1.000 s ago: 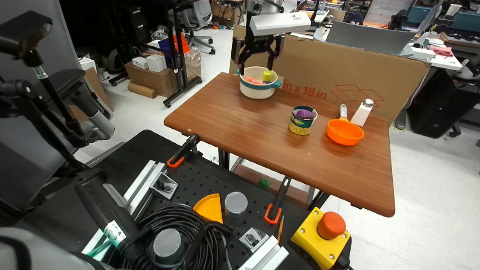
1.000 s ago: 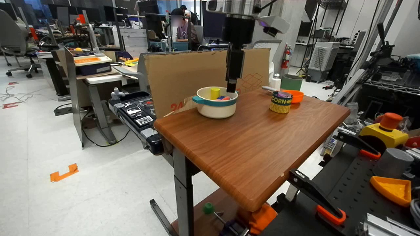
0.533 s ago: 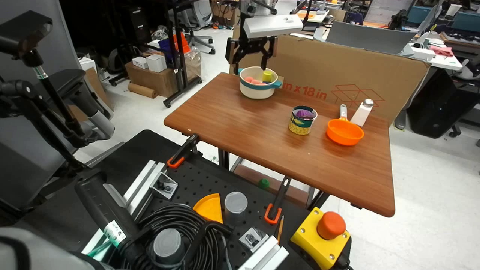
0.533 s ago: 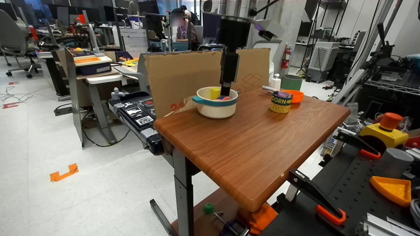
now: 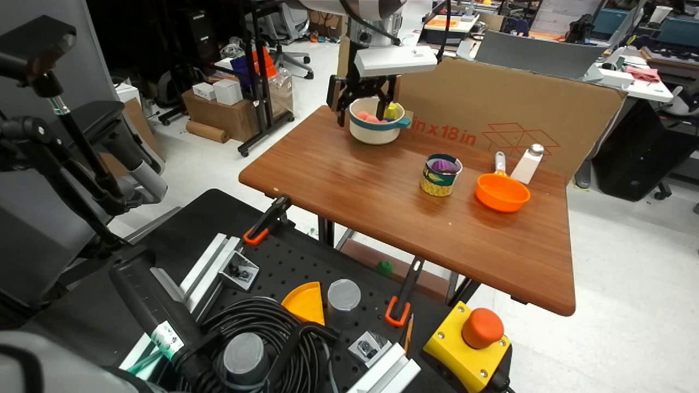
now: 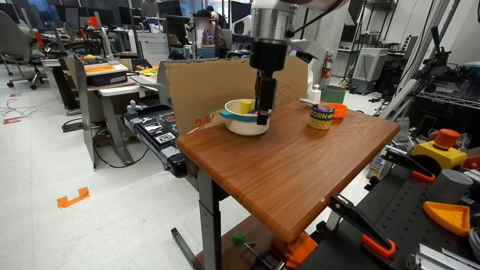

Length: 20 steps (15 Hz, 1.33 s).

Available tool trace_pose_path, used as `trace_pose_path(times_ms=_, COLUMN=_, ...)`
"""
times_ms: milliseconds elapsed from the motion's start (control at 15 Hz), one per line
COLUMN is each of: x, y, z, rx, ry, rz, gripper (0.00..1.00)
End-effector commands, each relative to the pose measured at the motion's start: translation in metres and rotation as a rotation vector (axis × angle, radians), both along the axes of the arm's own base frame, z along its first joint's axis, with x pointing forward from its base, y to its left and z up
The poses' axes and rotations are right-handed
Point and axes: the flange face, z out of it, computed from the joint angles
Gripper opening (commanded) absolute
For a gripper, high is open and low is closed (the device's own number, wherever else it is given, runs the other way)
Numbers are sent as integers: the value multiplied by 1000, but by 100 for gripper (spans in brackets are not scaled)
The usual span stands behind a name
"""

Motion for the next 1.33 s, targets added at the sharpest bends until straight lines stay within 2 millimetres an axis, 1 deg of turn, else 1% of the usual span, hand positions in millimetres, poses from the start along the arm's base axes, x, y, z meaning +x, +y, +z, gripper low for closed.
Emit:
trace_pose_path(times_ms=0, x=0, y=-7, z=-8, rx=7, ry=19, rz=58, gripper=100)
trace_pose_path(times_ms=267, x=-6, y=-10, z=-12, rx=-1, ry=30, rz=90, gripper=100)
trace_pose_path(times_ms=600, x=-25, y=-7, z=-15, rx=-23, ry=49, rz=153, gripper=100)
trace_pose_path(times_ms=1267, x=-55, y=-3, z=9, rx=-34, ry=22, rz=280, gripper=100)
